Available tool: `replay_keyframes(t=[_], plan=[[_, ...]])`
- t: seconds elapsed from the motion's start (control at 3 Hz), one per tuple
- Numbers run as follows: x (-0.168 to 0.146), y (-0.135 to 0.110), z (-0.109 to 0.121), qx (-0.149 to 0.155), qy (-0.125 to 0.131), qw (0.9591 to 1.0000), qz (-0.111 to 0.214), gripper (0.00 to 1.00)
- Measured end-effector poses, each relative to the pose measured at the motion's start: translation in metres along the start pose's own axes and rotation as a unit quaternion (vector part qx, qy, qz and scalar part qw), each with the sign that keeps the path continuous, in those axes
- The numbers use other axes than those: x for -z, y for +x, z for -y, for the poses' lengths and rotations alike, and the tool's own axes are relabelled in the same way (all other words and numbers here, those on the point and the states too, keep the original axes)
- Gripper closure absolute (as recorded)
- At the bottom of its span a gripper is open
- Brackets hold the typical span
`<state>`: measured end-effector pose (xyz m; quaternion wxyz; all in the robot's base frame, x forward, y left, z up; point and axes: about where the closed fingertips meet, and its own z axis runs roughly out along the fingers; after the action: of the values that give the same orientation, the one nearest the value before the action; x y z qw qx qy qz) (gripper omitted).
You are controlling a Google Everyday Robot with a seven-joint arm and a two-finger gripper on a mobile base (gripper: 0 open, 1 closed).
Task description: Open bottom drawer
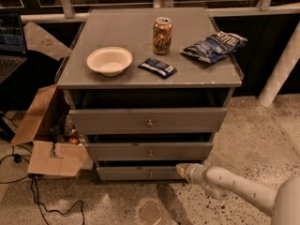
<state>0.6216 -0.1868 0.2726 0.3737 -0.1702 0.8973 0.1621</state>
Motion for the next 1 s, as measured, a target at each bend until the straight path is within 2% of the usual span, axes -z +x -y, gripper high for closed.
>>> replay_keyframes(t=[0.33,0.67,1.0], plan=[[-0.021,-0.013,0.016,0.022,0.028,0.9990,0.028,1.00],[-0.021,-0.013,0.016,0.022,0.028,0.9990,0.028,1.00],[-0.032,-0.001,0.020,0.016,0.038,0.9991,0.012,1.00]])
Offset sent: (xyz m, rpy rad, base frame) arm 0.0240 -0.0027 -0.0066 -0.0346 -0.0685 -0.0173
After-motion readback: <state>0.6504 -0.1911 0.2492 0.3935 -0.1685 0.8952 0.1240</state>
